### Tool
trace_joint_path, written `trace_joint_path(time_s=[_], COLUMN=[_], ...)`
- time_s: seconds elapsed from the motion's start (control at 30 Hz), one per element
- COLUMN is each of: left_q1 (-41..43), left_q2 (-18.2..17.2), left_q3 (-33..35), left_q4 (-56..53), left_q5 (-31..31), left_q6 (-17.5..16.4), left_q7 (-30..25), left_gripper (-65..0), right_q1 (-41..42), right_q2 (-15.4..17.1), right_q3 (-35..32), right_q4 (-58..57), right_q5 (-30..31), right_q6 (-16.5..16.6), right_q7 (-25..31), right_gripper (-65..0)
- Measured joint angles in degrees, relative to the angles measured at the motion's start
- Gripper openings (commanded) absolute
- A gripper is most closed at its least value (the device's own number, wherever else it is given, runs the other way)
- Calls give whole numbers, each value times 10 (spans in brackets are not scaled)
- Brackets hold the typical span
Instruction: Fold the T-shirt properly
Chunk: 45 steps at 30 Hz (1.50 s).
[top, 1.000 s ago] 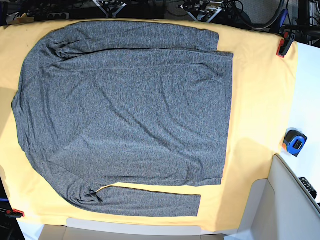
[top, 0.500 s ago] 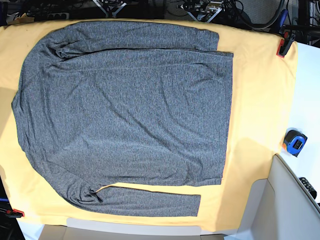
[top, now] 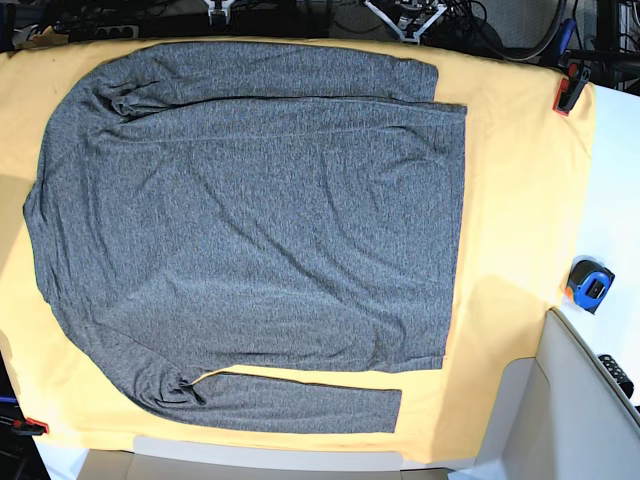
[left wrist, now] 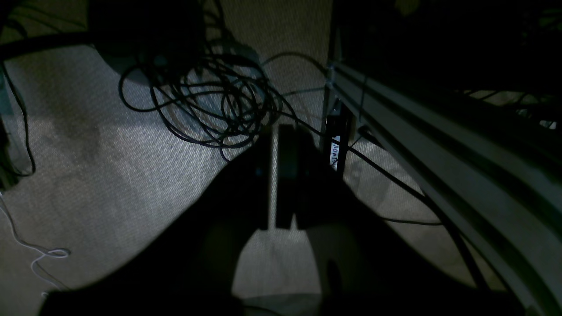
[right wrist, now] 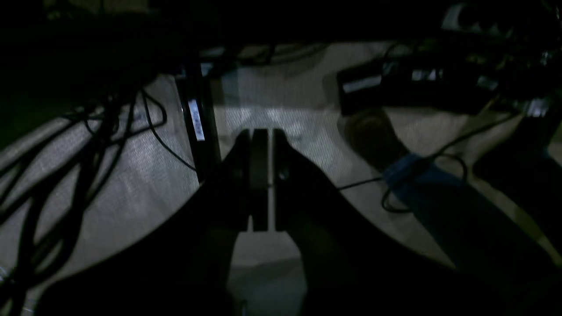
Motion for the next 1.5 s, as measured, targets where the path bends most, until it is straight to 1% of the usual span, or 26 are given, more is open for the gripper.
trace_joint_path(time_s=[0.1,0.2,0.33,0.4,0.47,0.57,0.63,0.67,0.73,0.8,0.87,0.93,1.03,1.13,1.2,1.23,1.33,1.43,1.5], left_q1=[27,48,80,103,126,168,196,212,243,280,315,351,408,457,482,492,527,556,577], left_q2=[-7,-12,-14,-14,-14,-12,-11,-11,-11,-11,-12,-17,-59,-103,-133,-148,-182,-214,-227], left_q3=[0,0,0,0,0,0,0,0,0,0,0,11,62,97,118,128,144,155,155], left_q4=[37,61,98,126,153,205,240,260,303,353,409,467,555,622,652,665,704,748,786], left_q5=[0,-2,-4,-4,-4,-4,-5,-4,-8,-9,-8,-9,-17,-66,-87,-106,-136,-143,-142], left_q6=[0,0,0,0,0,1,0,0,1,1,0,3,-6,3,-2,0,4,2,3], left_q7=[0,0,3,0,4,5,2,3,10,7,9,12,5,11,5,10,10,15,10], left_gripper=[-650,-650,-650,-650,-650,-650,-650,-650,-650,-650,-650,-650,-650,-650,-650,-650,-650,-650,-650], right_q1=[-29,-60,-114,-151,-181,-228,-253,-268,-292,-321,-345,-368,-405,-436,-451,-460,-488,-496,-496], right_q2=[0,7,11,9,8,8,15,23,37,55,60,61,63,64,65,63,62,63,64], right_q3=[0,-2,-2,-2,-2,-3,-4,-6,-15,-26,-38,-49,-59,-59,-59,-59,-60,-60,-60], right_q4=[45,87,143,182,217,284,327,349,391,438,478,517,579,626,651,665,719,756,782], right_q5=[-2,-1,-2,0,-1,-2,0,-2,2,1,2,1,0,2,2,3,1,2,2], right_q6=[0,2,-2,0,1,1,2,5,-5,-2,-4,1,-1,-3,-2,-3,2,0,-2], right_q7=[5,41,41,44,35,40,41,45,40,40,42,38,43,38,38,37,38,34,40], right_gripper=[-650,-650,-650,-650,-650,-650,-650,-650,-650,-650,-650,-650,-650,-650,-650,-650,-650,-650,-650])
